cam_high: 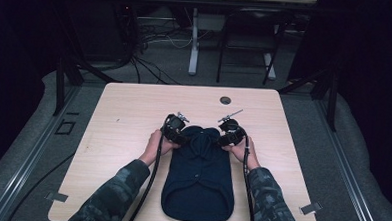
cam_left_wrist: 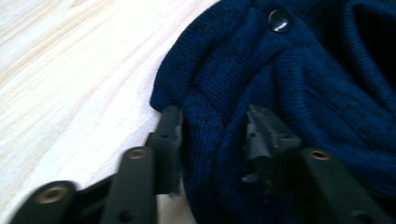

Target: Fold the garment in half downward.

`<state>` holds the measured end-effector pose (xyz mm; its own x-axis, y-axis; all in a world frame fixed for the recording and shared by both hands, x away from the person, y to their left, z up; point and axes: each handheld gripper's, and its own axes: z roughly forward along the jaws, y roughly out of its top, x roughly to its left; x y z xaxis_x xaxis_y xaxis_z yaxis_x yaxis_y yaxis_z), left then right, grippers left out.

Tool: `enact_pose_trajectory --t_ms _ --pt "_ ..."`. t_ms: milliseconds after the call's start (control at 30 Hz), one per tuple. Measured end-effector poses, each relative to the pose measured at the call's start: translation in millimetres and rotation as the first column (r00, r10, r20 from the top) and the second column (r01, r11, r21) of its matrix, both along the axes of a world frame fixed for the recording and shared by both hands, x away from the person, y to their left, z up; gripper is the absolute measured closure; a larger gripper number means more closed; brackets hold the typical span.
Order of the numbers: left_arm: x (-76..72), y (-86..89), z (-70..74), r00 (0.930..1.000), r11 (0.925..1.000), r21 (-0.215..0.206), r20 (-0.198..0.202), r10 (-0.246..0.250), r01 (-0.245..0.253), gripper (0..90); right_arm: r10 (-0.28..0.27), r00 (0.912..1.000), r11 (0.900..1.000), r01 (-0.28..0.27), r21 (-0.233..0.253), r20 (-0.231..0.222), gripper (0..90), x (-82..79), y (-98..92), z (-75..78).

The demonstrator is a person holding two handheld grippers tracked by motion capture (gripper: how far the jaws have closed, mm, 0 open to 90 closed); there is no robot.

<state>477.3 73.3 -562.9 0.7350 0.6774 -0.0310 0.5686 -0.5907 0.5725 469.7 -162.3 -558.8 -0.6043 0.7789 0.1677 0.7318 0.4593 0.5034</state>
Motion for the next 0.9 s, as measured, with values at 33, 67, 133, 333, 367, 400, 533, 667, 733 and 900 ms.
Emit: enact_pose_trajectory --t_ms 33,67,133,333,367,400,533,667,733,900 --pt "-0.3 -0.2 0.1 1.0 1.0 -0.002 -0.001 -0.006 0.006 61.7 0.0 1.0 1.0 0.0 0.0 0.0 65.2 0.0 0.0 0.0" --pt "-0.7 -0.2 -0.1 0.9999 0.9999 -0.006 0.0 -0.011 0.011 65.5 -0.005 1.0 1.0 0.005 -0.001 0.008 66.9 -0.7 0.8 -0.4" --pt "-2.2 0.1 -0.6 0.9998 0.9997 -0.014 0.005 -0.02 0.02 68.9 0.006 0.9997 1.0 -0.005 -0.025 0.026 68.0 -2.2 3.4 0.0" --pt "-8.8 -1.3 0.8 0.9972 0.9989 0.02 0.06 -0.045 0.044 72.2 0.057 0.9838 0.996 -0.043 -0.084 0.17 70.0 -15.8 9.4 1.7" --pt "-9.7 -0.3 2.2 0.9968 0.9988 0.014 0.065 -0.047 0.046 72.3 0.055 0.9805 0.996 -0.042 -0.072 0.189 70.0 -17.7 8.4 2.5" --pt "-10.9 1.3 3.7 0.9963 0.9987 0.004 0.07 -0.05 0.05 72.3 0.055 0.9805 0.996 -0.042 -0.072 0.189 70.0 -17.7 8.4 2.5" --pt "-16.1 9.6 14.8 0.9944 0.9967 -0.057 0.092 -0.052 0.058 72.9 0.063 0.9657 0.997 -0.051 -0.054 0.252 70.1 -30.1 5.2 14.2" --pt "-24.0 13.9 28.5 0.9876 0.9934 -0.084 0.142 -0.066 0.078 72.9 0.082 0.9408 0.996 -0.069 -0.052 0.329 70.0 -45.6 2.8 35.8" --pt "-28.3 15.3 35.7 0.9824 0.9921 -0.089 0.172 -0.072 0.088 73.0 0.087 0.9291 0.996 -0.073 -0.052 0.359 70.1 -50.7 2.1 43.2" --pt "-36.1 17.5 48.4 0.9709 0.9898 -0.091 0.223 -0.087 0.11 72.7 0.1 0.9183 0.995 -0.087 -0.049 0.383 69.7 -57.6 0.4 53.9"
